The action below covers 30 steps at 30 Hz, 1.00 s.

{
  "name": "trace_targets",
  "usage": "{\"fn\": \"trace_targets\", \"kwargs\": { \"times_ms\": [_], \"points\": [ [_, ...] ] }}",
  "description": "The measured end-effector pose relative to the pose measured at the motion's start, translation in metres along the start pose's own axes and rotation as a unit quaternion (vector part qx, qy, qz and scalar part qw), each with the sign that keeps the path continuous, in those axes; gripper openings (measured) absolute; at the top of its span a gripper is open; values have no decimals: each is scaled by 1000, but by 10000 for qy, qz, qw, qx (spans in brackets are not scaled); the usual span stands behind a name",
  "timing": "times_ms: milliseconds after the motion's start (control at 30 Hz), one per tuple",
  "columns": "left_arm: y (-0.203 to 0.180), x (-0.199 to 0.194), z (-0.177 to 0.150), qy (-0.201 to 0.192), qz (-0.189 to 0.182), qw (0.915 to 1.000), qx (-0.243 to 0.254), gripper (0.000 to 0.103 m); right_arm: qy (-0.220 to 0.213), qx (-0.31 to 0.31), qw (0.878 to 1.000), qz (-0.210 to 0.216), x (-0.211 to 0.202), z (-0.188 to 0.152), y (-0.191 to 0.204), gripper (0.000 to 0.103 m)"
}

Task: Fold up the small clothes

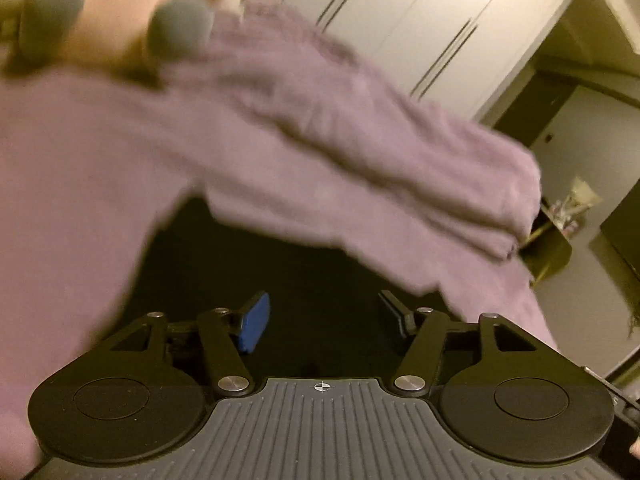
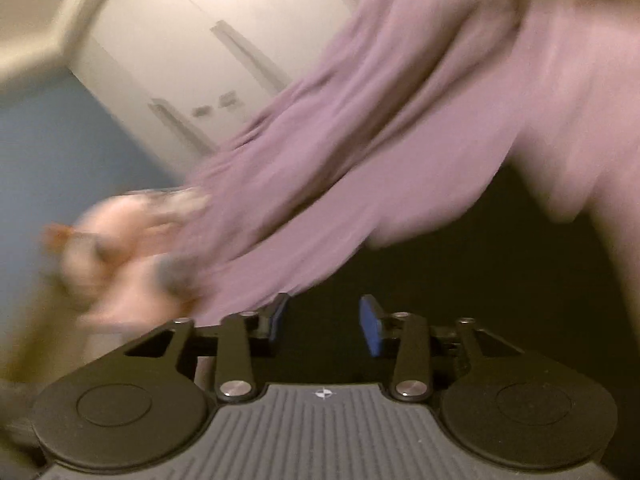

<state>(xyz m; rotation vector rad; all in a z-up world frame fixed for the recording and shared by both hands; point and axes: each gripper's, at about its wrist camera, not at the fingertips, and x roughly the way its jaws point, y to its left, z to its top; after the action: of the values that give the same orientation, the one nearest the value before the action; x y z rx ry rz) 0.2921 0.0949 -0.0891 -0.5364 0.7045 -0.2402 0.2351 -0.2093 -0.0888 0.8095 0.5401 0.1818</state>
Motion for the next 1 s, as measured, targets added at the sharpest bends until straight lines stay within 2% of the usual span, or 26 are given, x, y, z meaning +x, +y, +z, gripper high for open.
{"fn": "trace_targets", "kwargs": {
  "times_ms": [33,100,133,200,300,333,367,433,500,533,567,600,633,733,800,933,1000],
  "points": [
    [2,6,-8,34,140,9999,-36,64,187,322,9989,290,10,-17,-3,40],
    [10,11,-20,-26,318,9995,58,60,390,522,9969,447,25,-38,-8,40],
    [12,10,-21,-74,351,9992,195,55,382,420,9979,315,27,-44,-12,37],
    [14,7,-21,-90,448,9977,502,53,298,317,9986,304,21,-41,-23,34],
    [19,4,-16,-67,818,9937,765,54,-126,8,9997,-223,-10,-19,-51,34],
    [24,2,-13,-62,1003,9920,761,55,-258,-14,9988,-423,-23,-12,-65,29],
    [30,-2,-11,-57,1105,9914,694,55,-323,46,9983,-487,-37,-5,-80,14],
    [42,-13,-9,-61,1231,9911,500,56,-436,-5,9957,-823,-63,3,-94,11],
    [49,-27,-6,-29,1386,9892,481,57,-595,-106,9917,-1135,-90,7,-100,15],
    [52,-35,-6,-36,1503,9875,475,68,-635,-177,9892,-1313,-107,8,-99,24],
    [56,-43,-6,29,1774,9834,388,76,-631,-285,9863,-1499,-117,7,-98,44],
    [59,-50,-6,89,1812,9830,298,76,-614,-400,9801,-1845,-129,4,-95,60],
    [64,-60,-8,131,1688,9854,200,76,-585,-460,9782,-1939,-141,1,-93,68],
    [78,-85,-14,335,1271,9911,-189,77,-334,-621,9857,-1532,-167,-12,-88,68],
    [83,-94,-18,471,958,9934,-425,77,-154,-859,9851,-1484,-164,-20,-79,67],
    [91,-97,-23,714,552,9897,-1114,74,-54,-1117,9824,-1496,-152,-23,-72,62],
    [91,-92,-26,779,499,9862,-1375,73,11,-1238,9793,-1599,-144,-21,-69,57]
  ]
}}
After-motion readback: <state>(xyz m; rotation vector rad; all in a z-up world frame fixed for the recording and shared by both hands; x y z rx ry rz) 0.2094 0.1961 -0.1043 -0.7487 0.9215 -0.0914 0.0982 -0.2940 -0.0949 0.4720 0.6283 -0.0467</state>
